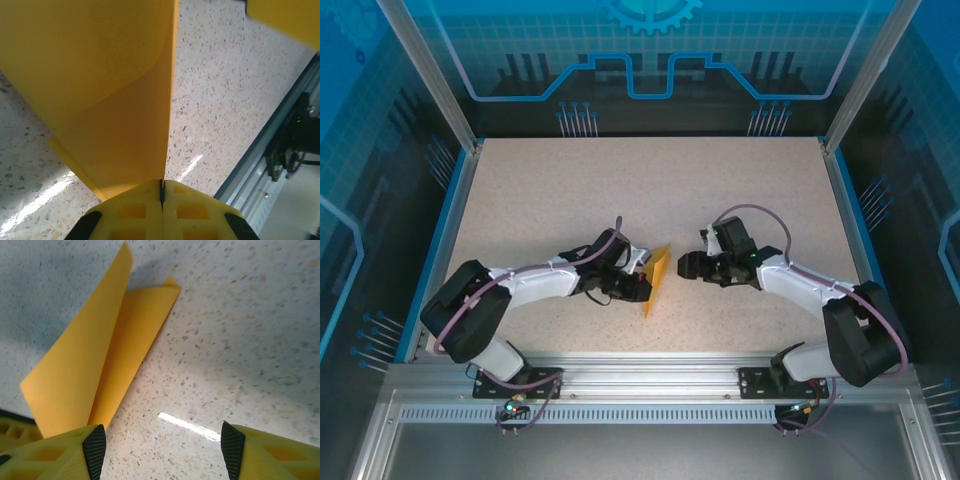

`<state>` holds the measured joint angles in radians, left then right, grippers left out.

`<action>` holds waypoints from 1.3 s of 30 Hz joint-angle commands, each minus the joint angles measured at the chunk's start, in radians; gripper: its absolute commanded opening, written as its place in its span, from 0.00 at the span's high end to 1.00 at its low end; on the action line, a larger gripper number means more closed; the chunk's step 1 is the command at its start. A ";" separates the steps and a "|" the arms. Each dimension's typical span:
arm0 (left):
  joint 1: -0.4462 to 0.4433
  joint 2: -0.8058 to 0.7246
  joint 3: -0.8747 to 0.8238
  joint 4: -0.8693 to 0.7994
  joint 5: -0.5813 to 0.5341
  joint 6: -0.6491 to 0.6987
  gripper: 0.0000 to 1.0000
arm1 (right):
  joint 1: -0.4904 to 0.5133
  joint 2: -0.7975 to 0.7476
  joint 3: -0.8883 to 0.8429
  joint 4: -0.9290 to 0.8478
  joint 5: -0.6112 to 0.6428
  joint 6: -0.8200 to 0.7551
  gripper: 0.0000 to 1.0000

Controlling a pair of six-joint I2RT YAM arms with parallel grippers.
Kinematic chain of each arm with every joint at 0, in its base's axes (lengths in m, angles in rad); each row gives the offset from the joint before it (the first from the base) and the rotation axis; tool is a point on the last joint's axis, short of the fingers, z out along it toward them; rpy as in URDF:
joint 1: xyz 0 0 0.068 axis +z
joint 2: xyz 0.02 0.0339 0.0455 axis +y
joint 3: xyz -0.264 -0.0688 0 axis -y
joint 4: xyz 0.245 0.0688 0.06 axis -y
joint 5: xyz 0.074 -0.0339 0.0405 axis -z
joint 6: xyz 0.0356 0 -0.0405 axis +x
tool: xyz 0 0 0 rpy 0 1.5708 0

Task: Fold a paper plane with a square sheet of paper (fold left side to right side)
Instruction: Fold the wing for the fifth time at the center of the table.

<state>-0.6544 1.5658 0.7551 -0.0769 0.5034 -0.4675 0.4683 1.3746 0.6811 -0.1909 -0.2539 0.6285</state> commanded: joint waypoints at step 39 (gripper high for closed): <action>0.133 0.164 -0.092 0.271 0.239 -0.204 1.00 | 0.174 0.298 0.192 0.053 0.127 0.173 0.49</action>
<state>-0.5320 1.7096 0.6765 0.1719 0.7204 -0.6567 0.6296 1.6508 0.8455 -0.1234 -0.1345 0.7868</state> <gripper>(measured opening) 0.057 0.515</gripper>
